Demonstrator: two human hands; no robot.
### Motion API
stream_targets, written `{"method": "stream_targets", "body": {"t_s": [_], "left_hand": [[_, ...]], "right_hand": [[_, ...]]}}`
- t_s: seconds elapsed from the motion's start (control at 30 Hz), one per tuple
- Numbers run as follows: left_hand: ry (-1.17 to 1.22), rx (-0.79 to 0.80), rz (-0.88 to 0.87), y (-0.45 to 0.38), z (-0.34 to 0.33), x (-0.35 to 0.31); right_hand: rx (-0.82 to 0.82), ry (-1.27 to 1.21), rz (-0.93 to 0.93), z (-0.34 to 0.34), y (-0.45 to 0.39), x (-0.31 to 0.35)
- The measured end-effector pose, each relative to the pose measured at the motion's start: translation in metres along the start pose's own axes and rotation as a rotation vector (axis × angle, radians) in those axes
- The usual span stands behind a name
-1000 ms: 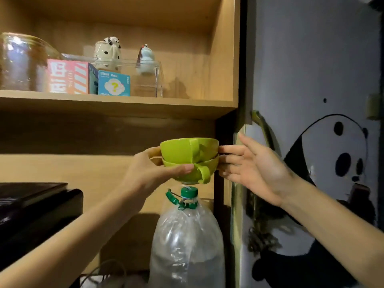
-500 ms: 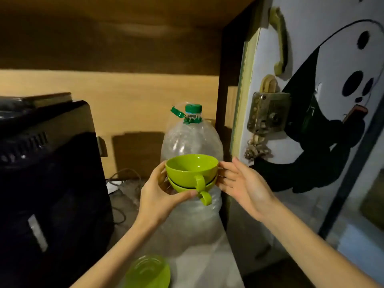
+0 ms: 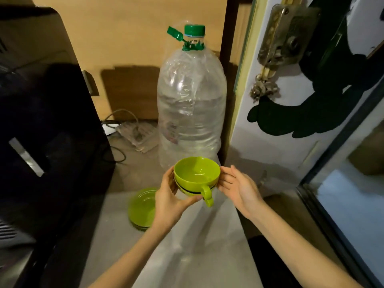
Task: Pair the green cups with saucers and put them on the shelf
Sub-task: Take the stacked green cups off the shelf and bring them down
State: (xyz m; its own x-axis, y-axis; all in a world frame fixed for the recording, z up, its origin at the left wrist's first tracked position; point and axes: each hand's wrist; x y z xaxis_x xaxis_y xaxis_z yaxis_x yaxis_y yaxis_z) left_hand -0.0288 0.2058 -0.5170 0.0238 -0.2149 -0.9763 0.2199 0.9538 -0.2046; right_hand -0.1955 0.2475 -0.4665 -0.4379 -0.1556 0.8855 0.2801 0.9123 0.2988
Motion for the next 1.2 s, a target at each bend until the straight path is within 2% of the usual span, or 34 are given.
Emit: {"method": "stream_targets", "body": {"t_s": [0.17,0.43,1.2], "left_hand": [[-0.062,-0.008,0.046,0.021,-0.005,0.03],[-0.031,-0.016,0.162,0.037,-0.009,0.061],[-0.196,0.0,0.228,0.032,-0.008,0.075]], "right_hand": [[-0.051,-0.034,-0.067,0.016,-0.009,-0.04],[-0.097,-0.01,-0.151,0.029,-0.021,-0.079],[-0.1,0.073,-0.198,0.034,-0.039,-0.092]]}}
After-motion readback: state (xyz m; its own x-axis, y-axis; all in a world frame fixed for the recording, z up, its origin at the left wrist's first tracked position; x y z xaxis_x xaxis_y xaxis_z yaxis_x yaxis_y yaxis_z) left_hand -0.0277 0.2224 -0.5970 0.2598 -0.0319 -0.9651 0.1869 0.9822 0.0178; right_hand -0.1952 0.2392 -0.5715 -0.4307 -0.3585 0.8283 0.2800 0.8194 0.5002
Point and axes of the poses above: each hand's wrist, its own y-axis away from the middle knuckle, its own z-axis out of the back of the hand, x = y × z, and after that the axes turned 2 degrees about y, right-handed
